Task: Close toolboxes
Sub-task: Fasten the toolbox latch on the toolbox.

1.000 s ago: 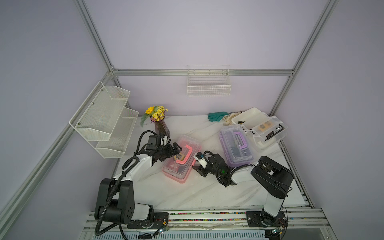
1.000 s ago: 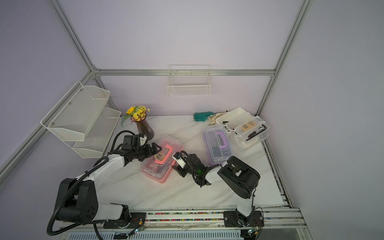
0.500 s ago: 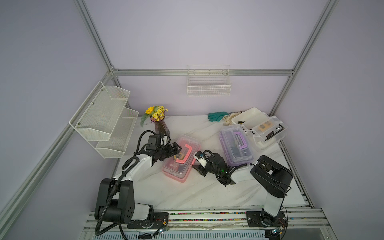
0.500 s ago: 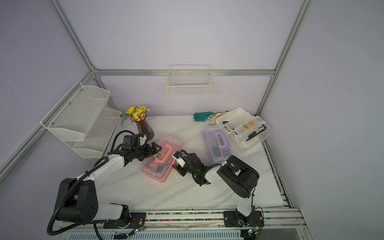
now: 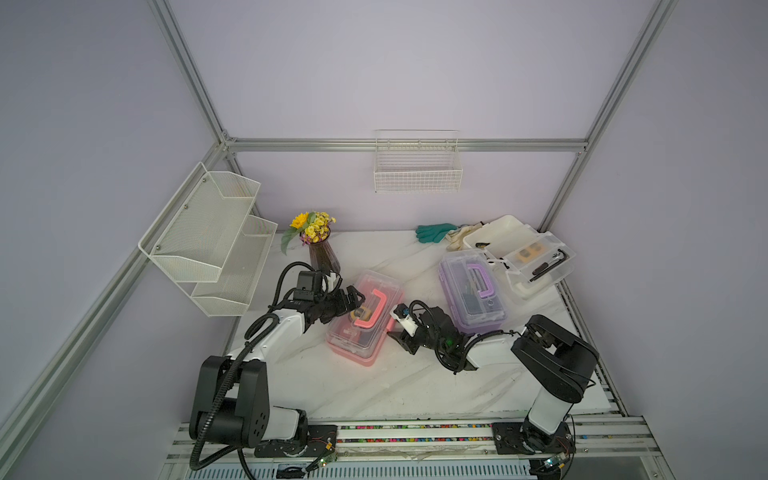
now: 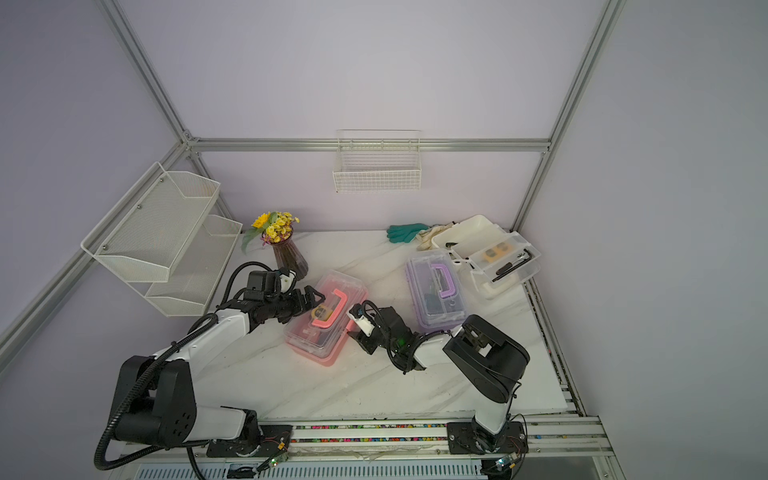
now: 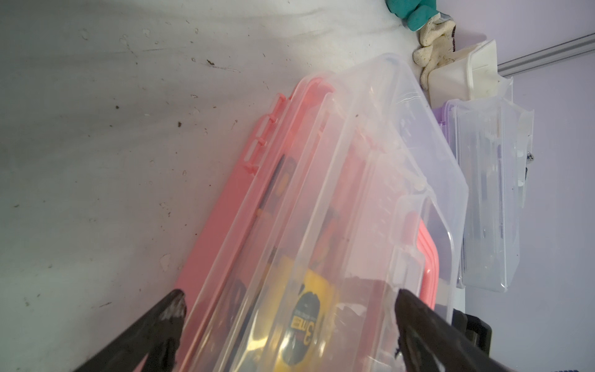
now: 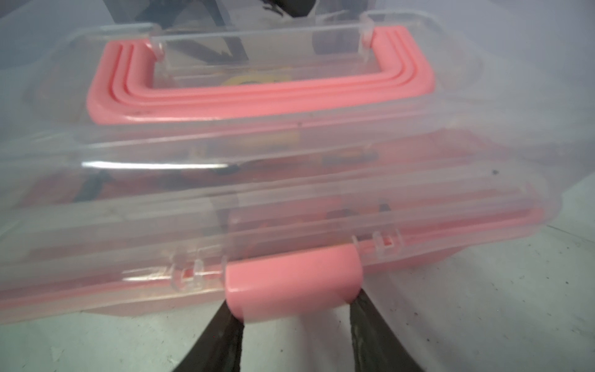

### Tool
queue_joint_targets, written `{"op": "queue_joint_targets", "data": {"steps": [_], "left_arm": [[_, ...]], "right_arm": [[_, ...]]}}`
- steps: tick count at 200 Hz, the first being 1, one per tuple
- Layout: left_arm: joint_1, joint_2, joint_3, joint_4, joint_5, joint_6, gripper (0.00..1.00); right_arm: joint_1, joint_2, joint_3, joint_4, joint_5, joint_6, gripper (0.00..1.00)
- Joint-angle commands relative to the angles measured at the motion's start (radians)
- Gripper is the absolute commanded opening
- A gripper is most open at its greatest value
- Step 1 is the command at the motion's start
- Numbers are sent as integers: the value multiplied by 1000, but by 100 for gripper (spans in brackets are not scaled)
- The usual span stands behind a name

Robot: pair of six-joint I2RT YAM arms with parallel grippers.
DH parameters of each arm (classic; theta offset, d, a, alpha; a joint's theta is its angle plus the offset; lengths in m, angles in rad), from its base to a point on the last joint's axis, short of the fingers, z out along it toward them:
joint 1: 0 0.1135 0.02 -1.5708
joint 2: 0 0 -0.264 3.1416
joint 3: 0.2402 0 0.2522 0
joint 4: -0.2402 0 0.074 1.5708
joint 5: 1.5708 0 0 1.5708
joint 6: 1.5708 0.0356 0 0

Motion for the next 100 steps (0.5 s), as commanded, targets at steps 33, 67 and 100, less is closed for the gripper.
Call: {"op": "queue_joint_targets", "data": {"steps": [33, 67, 100], "left_arm": [[-7, 14, -31, -27, 24, -11, 100], [-8, 14, -27, -27, 29, -11, 100], [-7, 47, -28, -28, 29, -9, 100]], "right_arm": [[2, -36, -71, 188, 10, -17, 45], [2, -61, -26, 136, 12, -44, 45], [2, -55, 27, 64, -11, -75, 45]]}}
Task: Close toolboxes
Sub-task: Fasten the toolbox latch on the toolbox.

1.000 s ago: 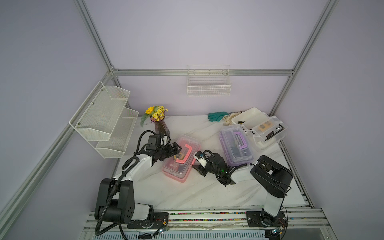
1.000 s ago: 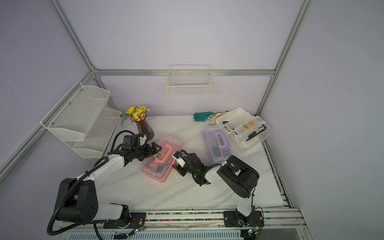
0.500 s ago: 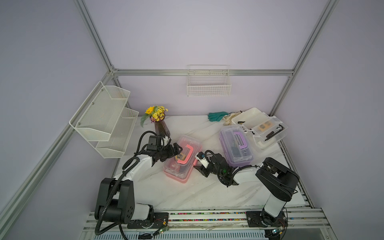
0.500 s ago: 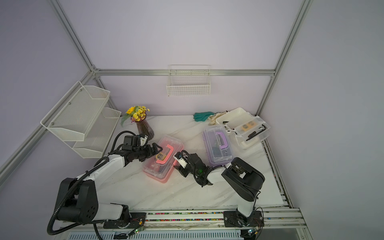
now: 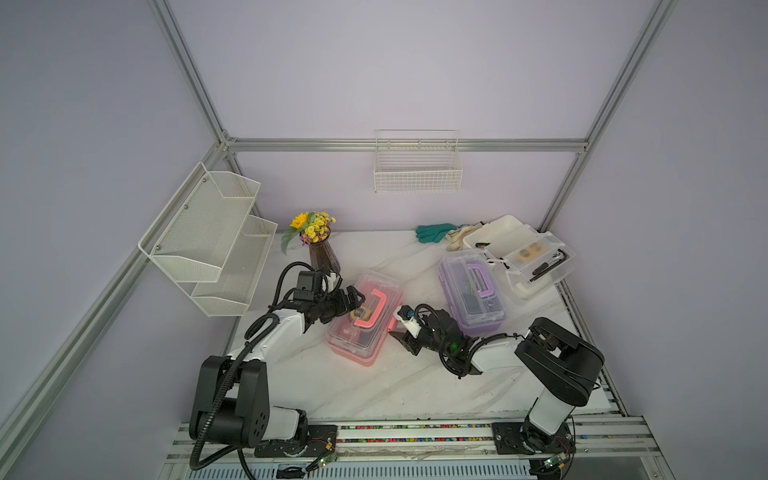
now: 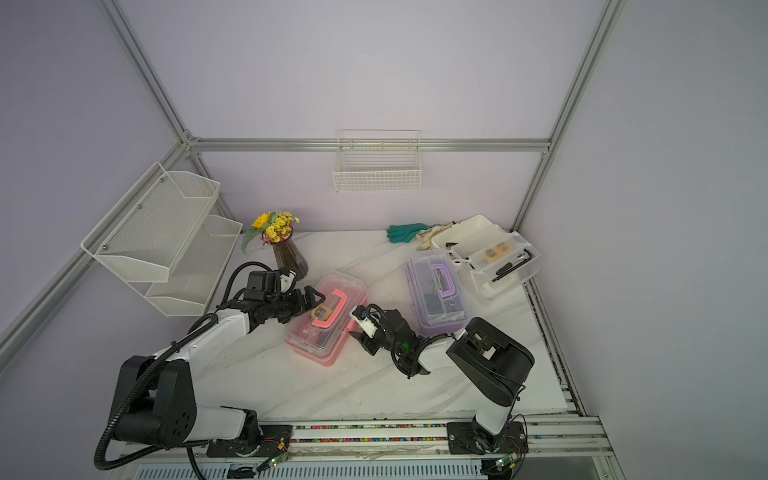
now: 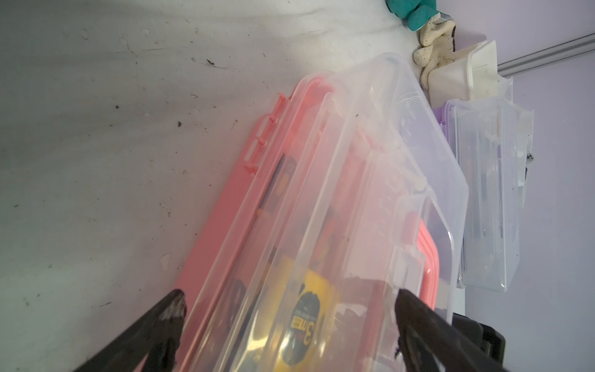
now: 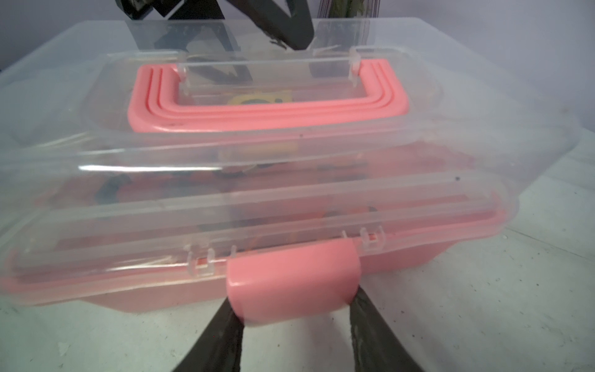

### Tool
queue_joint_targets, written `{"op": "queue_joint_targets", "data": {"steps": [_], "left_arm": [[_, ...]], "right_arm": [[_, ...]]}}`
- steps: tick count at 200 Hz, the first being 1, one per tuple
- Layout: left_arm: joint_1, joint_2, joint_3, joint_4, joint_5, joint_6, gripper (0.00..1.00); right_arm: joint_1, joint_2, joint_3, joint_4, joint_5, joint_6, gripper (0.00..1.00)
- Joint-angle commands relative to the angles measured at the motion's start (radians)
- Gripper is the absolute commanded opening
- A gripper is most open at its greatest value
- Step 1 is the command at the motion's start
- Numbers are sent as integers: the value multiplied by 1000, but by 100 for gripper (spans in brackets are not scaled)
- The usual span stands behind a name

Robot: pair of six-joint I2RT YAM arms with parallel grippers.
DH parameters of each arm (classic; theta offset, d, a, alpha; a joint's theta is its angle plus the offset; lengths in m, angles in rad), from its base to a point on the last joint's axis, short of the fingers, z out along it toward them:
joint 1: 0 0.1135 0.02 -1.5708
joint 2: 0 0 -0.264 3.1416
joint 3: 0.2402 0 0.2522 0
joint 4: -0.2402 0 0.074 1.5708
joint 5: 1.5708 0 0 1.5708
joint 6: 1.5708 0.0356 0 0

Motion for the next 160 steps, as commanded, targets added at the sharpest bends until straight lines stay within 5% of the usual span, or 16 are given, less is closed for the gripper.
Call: {"op": "queue_joint_targets", "data": {"steps": [1, 160], "left_arm": [[-7, 45, -28, -28, 29, -10, 100], [-8, 43, -37, -14, 38, -17, 100]], "right_arm": [[2, -27, 66, -1, -18, -52, 45], [3, 109, 163, -111, -45, -73, 43]]}}
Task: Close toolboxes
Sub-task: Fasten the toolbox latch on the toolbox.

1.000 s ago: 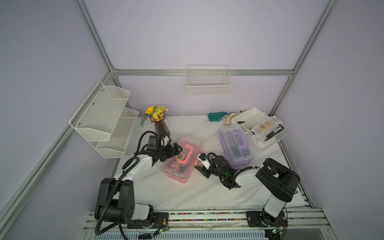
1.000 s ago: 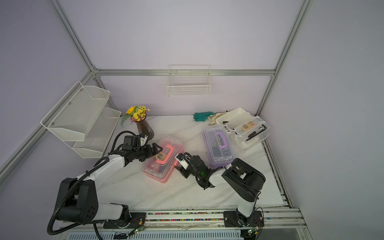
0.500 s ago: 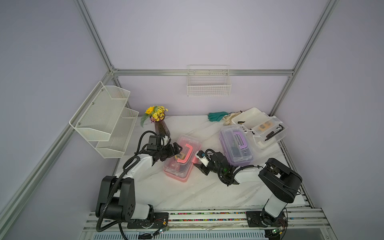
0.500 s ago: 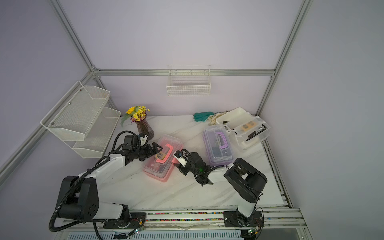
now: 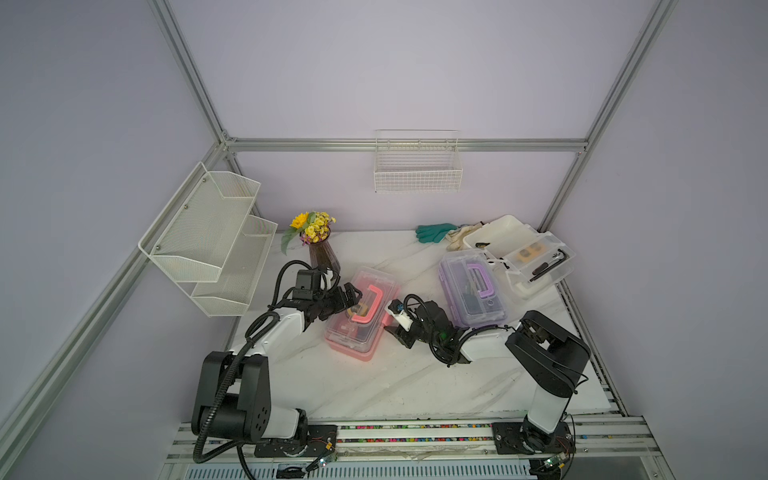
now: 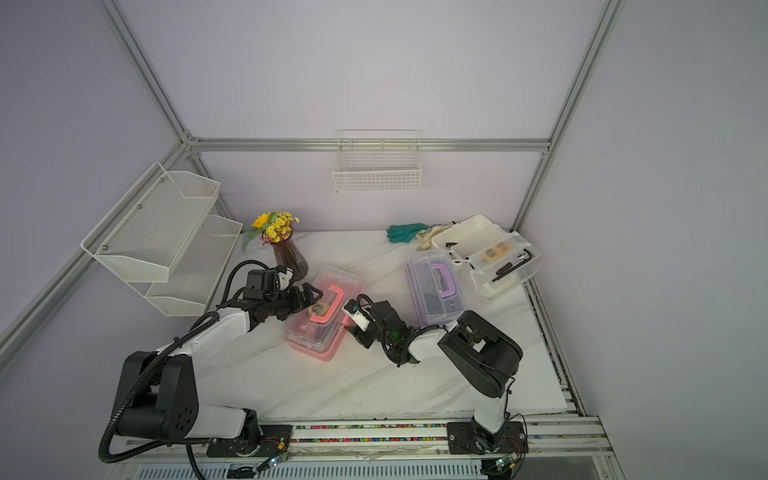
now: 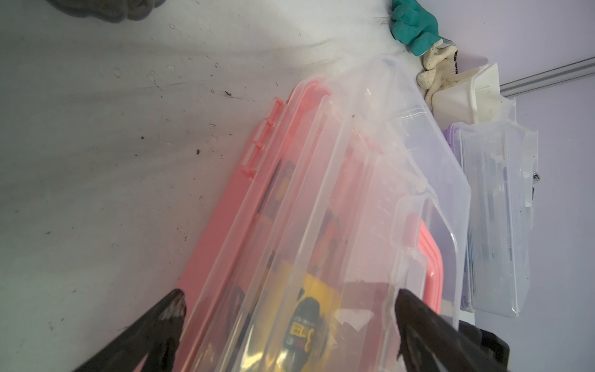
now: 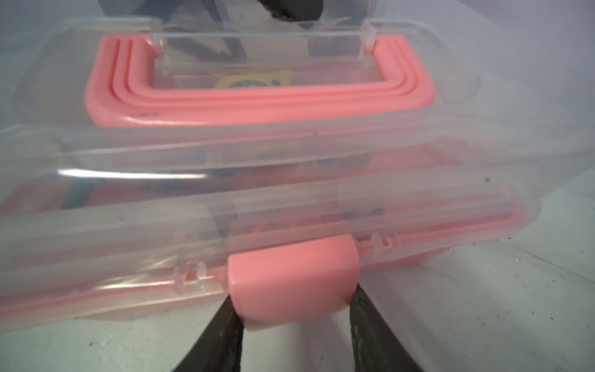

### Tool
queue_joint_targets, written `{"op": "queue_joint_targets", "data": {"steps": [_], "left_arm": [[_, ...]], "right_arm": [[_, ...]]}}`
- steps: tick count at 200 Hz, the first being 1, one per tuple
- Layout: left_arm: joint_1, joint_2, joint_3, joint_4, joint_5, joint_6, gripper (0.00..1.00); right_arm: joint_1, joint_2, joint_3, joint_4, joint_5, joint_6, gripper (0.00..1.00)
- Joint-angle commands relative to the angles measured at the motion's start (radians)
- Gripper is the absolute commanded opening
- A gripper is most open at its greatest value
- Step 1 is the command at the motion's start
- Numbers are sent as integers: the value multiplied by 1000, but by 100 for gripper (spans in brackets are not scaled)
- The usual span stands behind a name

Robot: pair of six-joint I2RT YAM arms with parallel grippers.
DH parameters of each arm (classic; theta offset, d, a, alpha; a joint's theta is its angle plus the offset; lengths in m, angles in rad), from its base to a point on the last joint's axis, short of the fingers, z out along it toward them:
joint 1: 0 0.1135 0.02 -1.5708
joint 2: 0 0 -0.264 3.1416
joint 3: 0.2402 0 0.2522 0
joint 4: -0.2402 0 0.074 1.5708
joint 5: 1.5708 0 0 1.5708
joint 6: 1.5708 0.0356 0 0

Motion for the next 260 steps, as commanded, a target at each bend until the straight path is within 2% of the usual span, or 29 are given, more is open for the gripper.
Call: {"op": "queue_joint_targets", "data": {"steps": [1, 68, 110, 153, 177, 211, 260], "left_arm": [[-22, 20, -37, -64, 60, -14, 100], [-23, 22, -38, -64, 58, -14, 100], [-22, 19, -35, -64, 55, -14, 100], [-22, 5, -33, -65, 55, -14, 100], [-22, 5, -25, -81, 60, -12, 100], [-22, -38, -23, -98, 60, -9, 100], [-23, -52, -20, -163, 79, 22, 100]], "right_arm": [[11, 24, 22, 17, -42, -35, 43], [11, 25, 24, 23, -34, -39, 44], [10, -26, 7, 1, -8, -33, 65], [9, -127, -56, -45, -8, 26, 68], [0, -197, -93, -83, -15, 143, 68], [-18, -256, -74, -169, -47, 407, 63], [-39, -218, -75, -121, -110, 724, 48]]}}
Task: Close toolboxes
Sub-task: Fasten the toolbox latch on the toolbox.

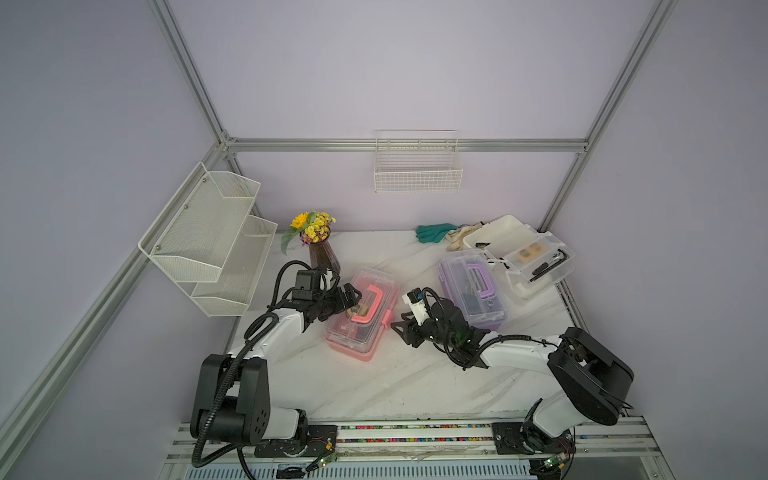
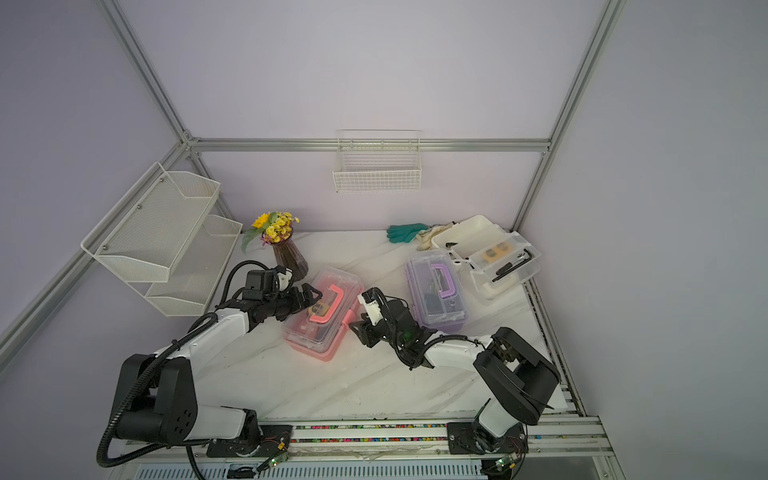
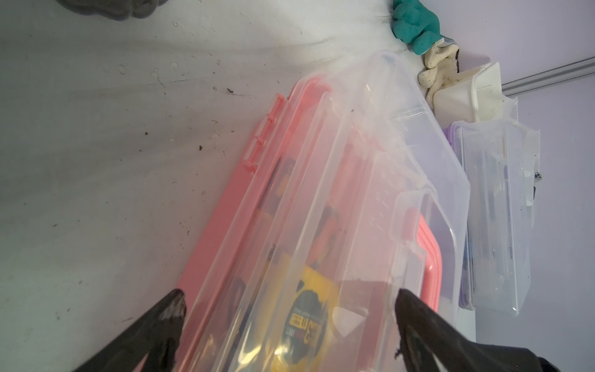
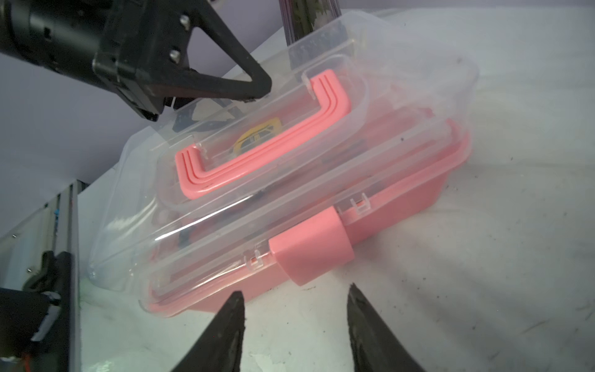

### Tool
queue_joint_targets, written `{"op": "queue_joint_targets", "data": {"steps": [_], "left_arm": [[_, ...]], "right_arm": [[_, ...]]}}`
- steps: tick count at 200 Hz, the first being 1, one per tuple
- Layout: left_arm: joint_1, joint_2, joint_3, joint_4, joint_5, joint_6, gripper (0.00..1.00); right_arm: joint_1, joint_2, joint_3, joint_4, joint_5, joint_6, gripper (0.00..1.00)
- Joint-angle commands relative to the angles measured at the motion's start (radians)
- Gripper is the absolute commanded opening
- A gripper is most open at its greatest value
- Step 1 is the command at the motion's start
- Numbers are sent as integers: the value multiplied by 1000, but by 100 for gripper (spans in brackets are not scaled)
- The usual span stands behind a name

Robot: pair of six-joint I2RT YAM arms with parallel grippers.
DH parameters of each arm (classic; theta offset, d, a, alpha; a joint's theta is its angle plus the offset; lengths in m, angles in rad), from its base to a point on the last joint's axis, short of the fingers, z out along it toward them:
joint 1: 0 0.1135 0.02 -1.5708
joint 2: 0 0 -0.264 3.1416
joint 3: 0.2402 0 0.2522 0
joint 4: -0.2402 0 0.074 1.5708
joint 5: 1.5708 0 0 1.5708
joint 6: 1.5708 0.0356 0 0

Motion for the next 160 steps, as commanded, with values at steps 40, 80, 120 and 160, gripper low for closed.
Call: {"op": "queue_joint_targets", "data": {"steps": [40, 80, 120, 160], "left_arm": [[-22, -70, -39, -182, 74, 40, 98], [-23, -59, -43, -182, 82, 46, 92], [-23, -71, -44, -182, 69, 49, 91], [-24, -58, -43, -181, 68, 47, 91]], "right_arm": [[-19, 83, -6, 139, -95, 334, 46], [-21, 163, 2, 231, -104, 352, 44], [-32, 210, 6, 304, -113, 338, 44], [-47, 231, 12, 327, -150, 300, 48]]}}
